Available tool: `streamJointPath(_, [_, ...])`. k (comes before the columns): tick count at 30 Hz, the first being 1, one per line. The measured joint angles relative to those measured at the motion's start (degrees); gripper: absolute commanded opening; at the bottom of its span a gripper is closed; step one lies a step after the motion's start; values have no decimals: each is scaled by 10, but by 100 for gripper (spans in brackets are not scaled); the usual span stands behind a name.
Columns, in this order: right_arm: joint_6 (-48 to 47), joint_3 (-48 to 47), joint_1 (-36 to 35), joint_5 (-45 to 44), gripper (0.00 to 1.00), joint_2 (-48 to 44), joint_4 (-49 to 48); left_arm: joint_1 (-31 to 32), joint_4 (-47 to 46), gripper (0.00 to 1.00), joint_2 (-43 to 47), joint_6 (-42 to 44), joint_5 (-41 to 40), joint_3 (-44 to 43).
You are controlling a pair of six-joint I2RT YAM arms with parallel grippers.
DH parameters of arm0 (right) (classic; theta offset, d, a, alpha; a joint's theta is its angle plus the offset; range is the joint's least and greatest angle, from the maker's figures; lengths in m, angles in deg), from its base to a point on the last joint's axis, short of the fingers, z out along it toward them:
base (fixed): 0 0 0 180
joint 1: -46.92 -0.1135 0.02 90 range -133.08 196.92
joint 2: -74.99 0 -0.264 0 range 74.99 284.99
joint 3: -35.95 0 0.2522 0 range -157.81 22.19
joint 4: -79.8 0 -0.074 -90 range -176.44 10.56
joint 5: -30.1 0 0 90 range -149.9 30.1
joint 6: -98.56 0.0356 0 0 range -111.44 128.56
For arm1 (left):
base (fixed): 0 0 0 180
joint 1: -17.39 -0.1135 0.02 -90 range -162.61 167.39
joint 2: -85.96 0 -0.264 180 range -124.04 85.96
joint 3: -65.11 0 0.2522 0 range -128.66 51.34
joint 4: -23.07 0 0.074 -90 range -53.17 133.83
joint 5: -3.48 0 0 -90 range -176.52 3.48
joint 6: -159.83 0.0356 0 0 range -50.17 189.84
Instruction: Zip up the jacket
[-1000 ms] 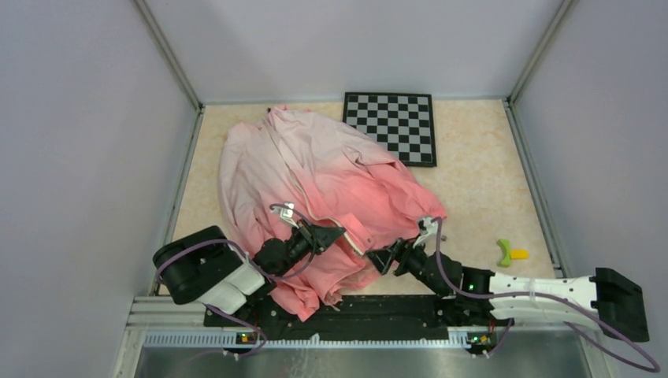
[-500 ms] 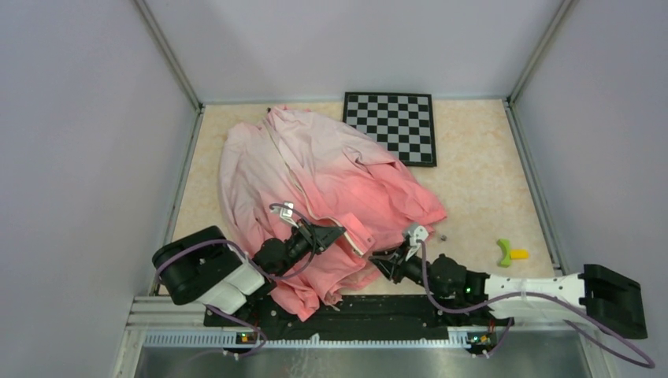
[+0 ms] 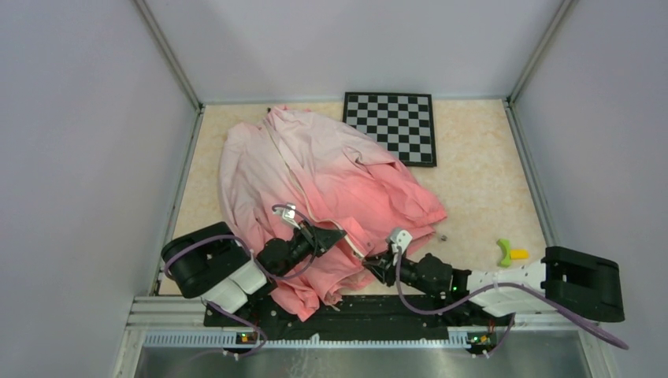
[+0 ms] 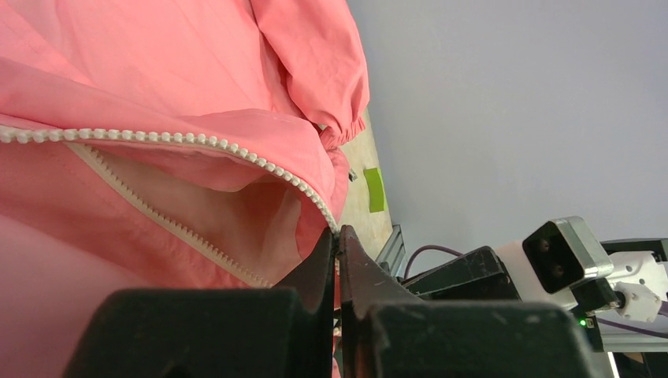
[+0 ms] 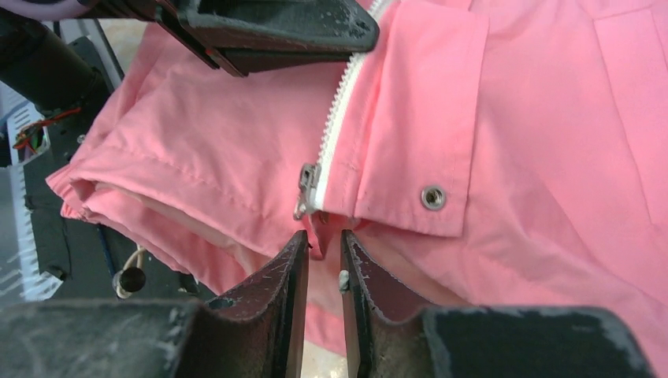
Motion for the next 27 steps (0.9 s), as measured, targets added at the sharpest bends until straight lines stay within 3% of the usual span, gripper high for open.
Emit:
streamJointPath(9, [30, -32, 5, 7, 30, -20, 44, 0, -3, 0, -3, -6, 0, 0])
streamJointPath(15, [70, -32, 11, 28, 26, -35, 54, 0, -3, 0, -5, -9, 0, 0])
streamJointPath(23, [73, -32, 11, 19, 22, 35, 21, 0, -3, 0, -16, -14, 7, 0])
streamJointPath(27, [73, -32, 11, 3, 26, 59, 2, 0, -3, 0, -17, -17, 7, 0])
